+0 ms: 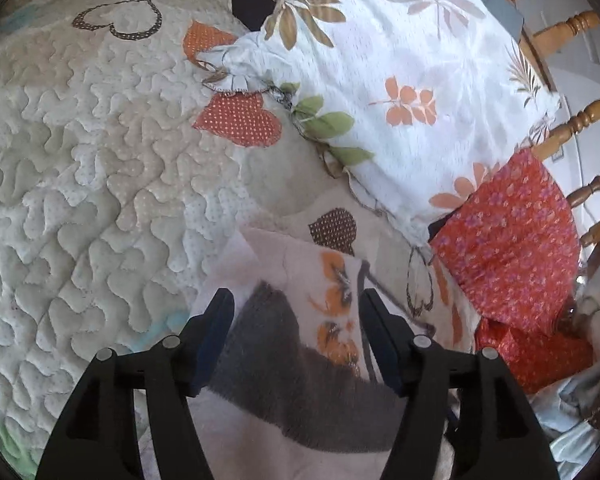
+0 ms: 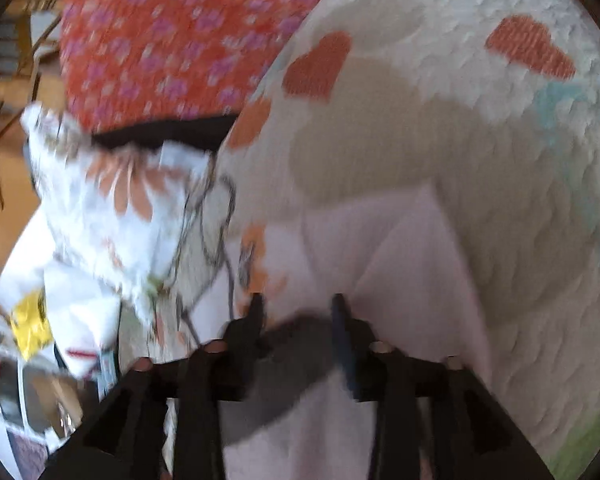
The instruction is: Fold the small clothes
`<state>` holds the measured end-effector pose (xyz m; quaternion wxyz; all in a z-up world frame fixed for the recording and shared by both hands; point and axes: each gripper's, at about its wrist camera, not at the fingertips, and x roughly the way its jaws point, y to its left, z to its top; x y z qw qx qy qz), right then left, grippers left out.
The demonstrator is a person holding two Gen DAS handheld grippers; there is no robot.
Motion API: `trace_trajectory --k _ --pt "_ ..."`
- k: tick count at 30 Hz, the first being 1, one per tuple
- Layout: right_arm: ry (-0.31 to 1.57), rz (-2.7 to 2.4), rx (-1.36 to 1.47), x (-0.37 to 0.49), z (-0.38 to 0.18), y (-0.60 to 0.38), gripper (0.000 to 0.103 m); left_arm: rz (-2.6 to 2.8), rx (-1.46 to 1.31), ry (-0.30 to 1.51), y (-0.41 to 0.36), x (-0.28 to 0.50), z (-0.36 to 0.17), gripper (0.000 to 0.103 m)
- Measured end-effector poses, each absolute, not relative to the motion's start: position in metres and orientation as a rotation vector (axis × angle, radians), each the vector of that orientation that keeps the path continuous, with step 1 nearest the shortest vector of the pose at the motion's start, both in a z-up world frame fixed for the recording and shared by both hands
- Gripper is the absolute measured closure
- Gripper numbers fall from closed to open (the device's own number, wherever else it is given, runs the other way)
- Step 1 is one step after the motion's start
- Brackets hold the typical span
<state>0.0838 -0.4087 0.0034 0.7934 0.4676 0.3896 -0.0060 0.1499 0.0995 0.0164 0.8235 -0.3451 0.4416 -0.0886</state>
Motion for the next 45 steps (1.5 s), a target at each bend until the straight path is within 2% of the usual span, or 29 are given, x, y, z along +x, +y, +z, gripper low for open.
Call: trace_trajectory --k 9,12,17,18,19,20,22,29,35,38,40,45 --pt "0.882 -0.027 0.706 0.083 0.037 -0.378 0.051 -0.114 -0.426 1.004 0.087 0.132 0.022 0.037" --pt "0.934 -0.030 0.577 0.078 0.037 -0.365 0.046 -0.086 -0.362 1.022 0.098 0.120 0.018 0.037" --pt "0.967 -0.093 0.395 0.067 0.021 -0.357 0.045 -0.042 -0.352 1.046 0.125 0.105 0.009 0.037" --pt "0.973 -0.069 0.388 0.067 0.016 -0.355 0.054 -0.035 -0.359 1.049 0.129 0.103 0.007 0.037" --pt "0.984 -0.045 0.388 0.066 0.012 -0.353 0.080 -0.029 -0.371 1.052 0.133 0.101 0.006 0.037" --pt "1.000 -0.024 0.384 0.066 0.007 -0.350 0.090 -0.026 -0.379 1.052 0.135 0.099 0.006 0.037" --pt "1.003 -0.024 0.361 0.064 0.006 -0.345 0.096 -0.026 -0.395 1.049 0.136 0.096 0.007 0.037" --pt "0.988 -0.188 0.309 0.047 0.020 -0.367 0.098 -0.063 -0.287 1.035 0.101 0.097 0.015 0.037" --pt "1.036 -0.238 0.263 0.048 0.009 -0.369 0.098 -0.078 -0.213 1.099 0.073 0.104 -0.004 0.037" --pt "1.052 -0.244 0.262 0.051 0.006 -0.370 0.098 -0.062 -0.195 1.131 0.069 0.108 -0.015 0.031" --pt "1.054 -0.242 0.270 0.052 0.004 -0.371 0.098 -0.050 -0.205 1.133 0.071 0.109 -0.019 0.024" --pt "1.062 -0.236 0.279 0.054 0.003 -0.373 0.097 -0.037 -0.222 1.141 0.074 0.109 -0.016 0.023"
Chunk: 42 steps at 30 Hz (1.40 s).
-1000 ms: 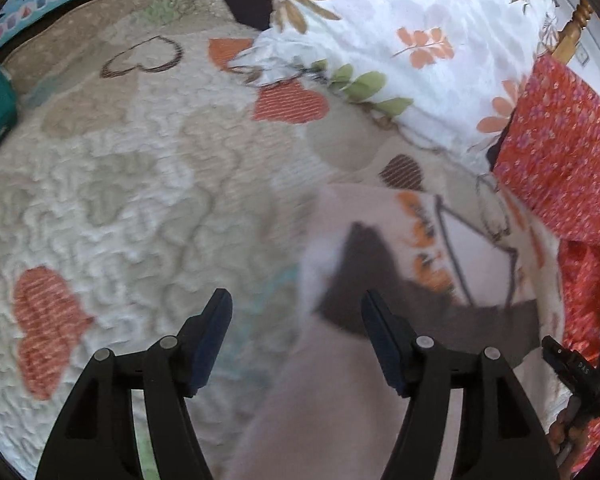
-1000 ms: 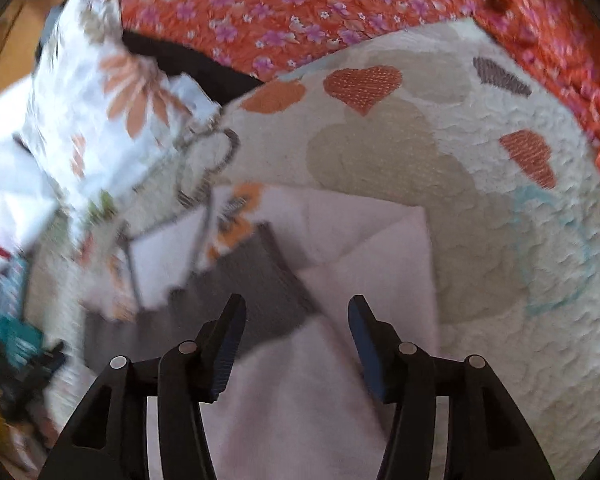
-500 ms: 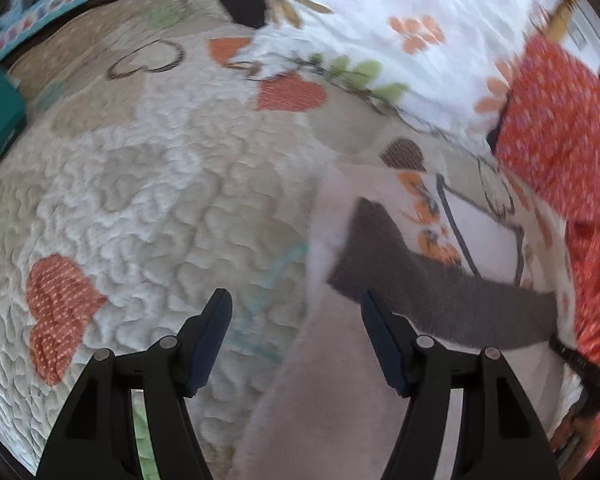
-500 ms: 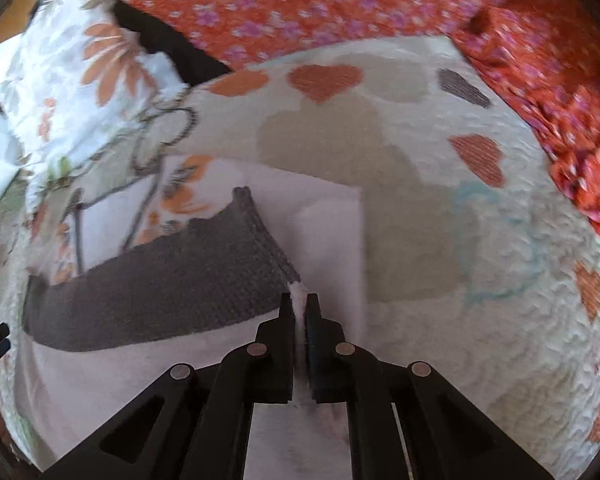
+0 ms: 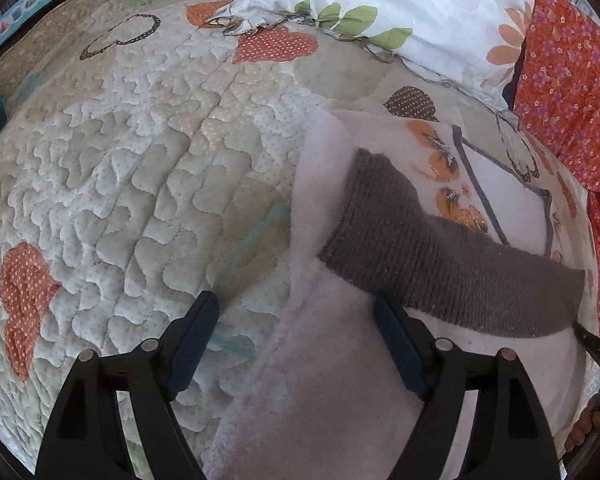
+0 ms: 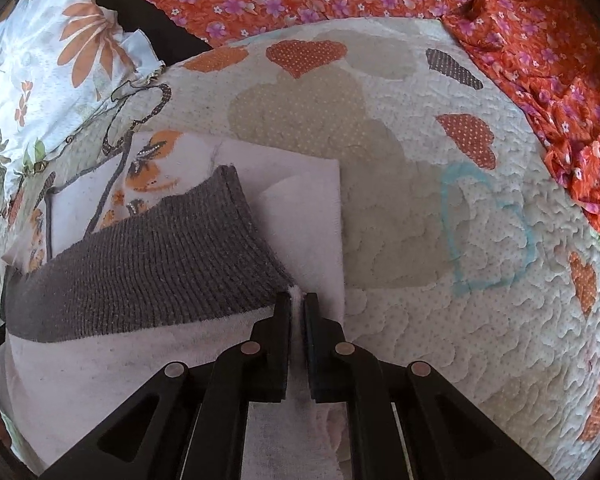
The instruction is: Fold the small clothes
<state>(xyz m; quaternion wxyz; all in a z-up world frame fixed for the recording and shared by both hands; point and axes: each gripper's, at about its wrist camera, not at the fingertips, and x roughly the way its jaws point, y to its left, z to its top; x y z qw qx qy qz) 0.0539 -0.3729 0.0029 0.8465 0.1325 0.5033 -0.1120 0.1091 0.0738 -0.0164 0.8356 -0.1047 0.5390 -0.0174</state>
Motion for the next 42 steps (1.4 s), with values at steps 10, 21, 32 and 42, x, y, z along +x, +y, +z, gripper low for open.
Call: trace_trajectory --k 10,21,32,42 --pt "0.882 -0.275 0.266 0.022 0.061 -0.380 0.059 0.044 -0.327 1.061 0.122 0.093 0.009 0.023" --pt "0.944 -0.049 0.254 -0.004 0.049 -0.329 0.056 0.076 -0.418 1.097 0.153 0.065 -0.005 0.023" --pt "0.989 0.224 -0.010 -0.021 0.032 -0.184 0.049 0.031 -0.576 1.108 0.174 0.065 -0.006 0.023" --pt "0.890 0.334 -0.248 -0.041 0.027 -0.094 0.045 -0.029 -0.559 1.150 0.168 0.098 -0.011 0.022"
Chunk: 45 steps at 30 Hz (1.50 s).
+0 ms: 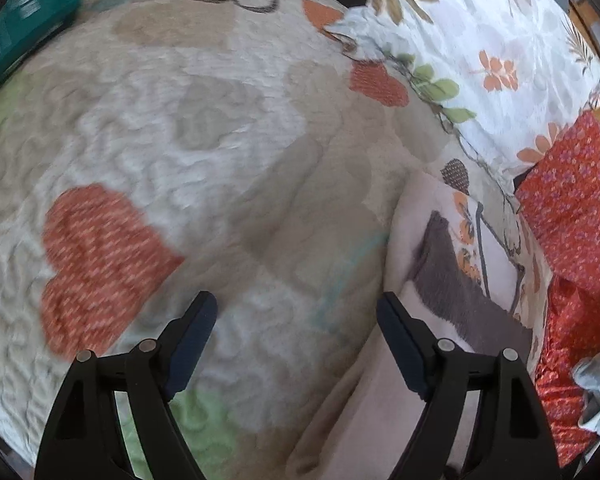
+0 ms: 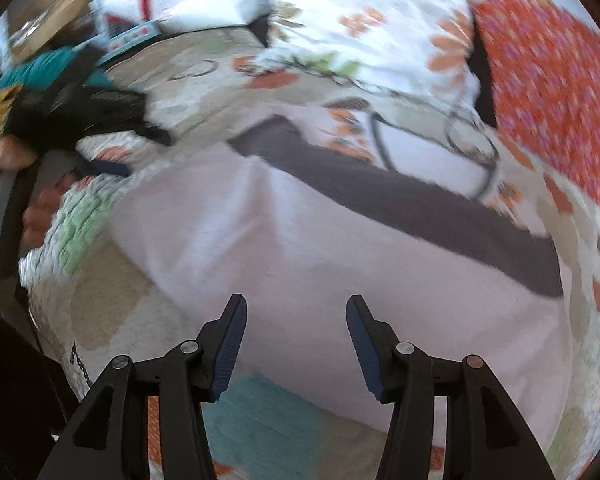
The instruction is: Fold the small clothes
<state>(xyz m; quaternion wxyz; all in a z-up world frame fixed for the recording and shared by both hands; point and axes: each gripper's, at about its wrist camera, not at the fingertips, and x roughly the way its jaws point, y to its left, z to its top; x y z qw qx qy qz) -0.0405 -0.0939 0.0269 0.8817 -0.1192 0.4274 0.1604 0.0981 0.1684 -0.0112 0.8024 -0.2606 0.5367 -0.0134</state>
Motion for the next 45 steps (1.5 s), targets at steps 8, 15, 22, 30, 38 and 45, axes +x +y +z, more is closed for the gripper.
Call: trace_trajectory --k 8,15,22,30,38,45 --pt "0.759 0.396 -0.486 -0.054 0.010 -0.020 0.044 -0.182 -0.513 1.168 0.138 0.148 -0.016 0.016" --pt "0.708 0.448 -0.650 -0.065 -0.018 0.021 0.043 -0.327 -0.426 1.180 0.112 0.172 -0.019 0.015" --pt "0.622 0.402 -0.731 -0.066 -0.028 0.041 0.043 -0.497 -0.413 1.198 0.085 0.179 -0.022 0.015" --pt "0.592 0.420 -0.726 -0.054 -0.034 0.052 0.092 -0.539 -0.374 1.247 0.072 0.182 -0.030 0.090" --pt "0.533 0.325 -0.637 -0.063 -0.001 0.001 0.095 -0.508 -0.487 1.189 0.058 0.182 0.004 0.092" --pt "0.536 0.097 -0.486 -0.079 0.049 -0.103 0.096 -0.723 -0.438 1.073 -0.056 0.160 0.068 0.092"
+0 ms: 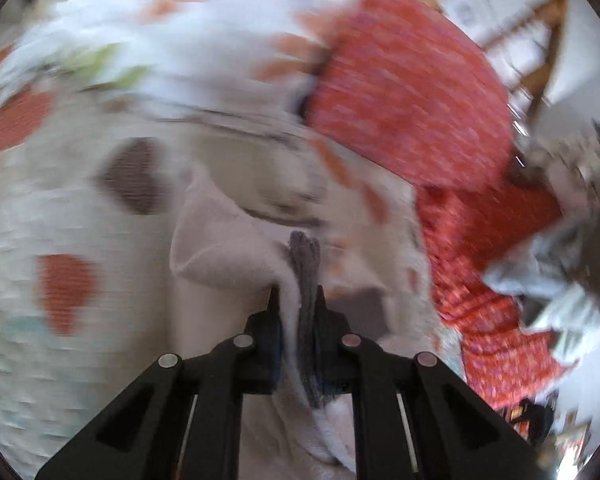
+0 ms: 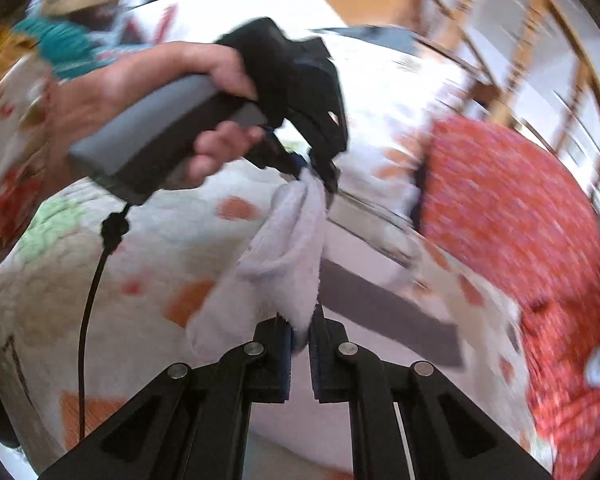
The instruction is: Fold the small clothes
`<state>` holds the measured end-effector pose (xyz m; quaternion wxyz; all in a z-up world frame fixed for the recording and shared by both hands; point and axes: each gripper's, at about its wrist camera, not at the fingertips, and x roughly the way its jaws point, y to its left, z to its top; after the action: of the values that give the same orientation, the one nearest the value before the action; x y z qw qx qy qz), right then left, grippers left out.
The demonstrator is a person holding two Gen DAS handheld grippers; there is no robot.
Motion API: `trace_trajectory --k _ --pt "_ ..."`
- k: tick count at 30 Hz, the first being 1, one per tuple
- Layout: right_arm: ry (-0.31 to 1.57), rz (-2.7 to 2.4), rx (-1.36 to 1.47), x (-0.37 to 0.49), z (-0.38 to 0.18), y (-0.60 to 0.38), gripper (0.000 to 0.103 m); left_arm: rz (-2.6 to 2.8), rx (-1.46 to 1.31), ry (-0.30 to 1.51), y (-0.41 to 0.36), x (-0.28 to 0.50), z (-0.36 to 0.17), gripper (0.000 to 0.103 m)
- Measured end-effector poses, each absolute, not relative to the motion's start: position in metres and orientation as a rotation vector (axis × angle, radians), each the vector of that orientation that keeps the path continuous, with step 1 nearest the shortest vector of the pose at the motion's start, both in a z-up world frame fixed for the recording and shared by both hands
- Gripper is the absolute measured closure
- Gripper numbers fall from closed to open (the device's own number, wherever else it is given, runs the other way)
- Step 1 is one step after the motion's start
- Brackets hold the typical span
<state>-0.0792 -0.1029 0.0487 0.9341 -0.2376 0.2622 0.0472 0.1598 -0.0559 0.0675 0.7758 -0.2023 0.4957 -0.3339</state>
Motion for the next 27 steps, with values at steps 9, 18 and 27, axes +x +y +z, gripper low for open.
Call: trace_trajectory --k 9,18,27 --pt "0.794 -0.105 -0.309 -0.104 0.014 -0.215 0.096 -0.860 -0.217 1.138 -0.180 0.112 0.059 0.071" --pt "0.840 0.034 -0.159 -0.103 0.038 -0.234 0.070 -0.655 -0.280 0.976 -0.101 0.107 0.104 0.036" --pt "0.808 -0.025 0.327 -0.071 0.069 -0.320 0.053 -0.428 -0.225 0.993 -0.042 0.097 0.090 0.033"
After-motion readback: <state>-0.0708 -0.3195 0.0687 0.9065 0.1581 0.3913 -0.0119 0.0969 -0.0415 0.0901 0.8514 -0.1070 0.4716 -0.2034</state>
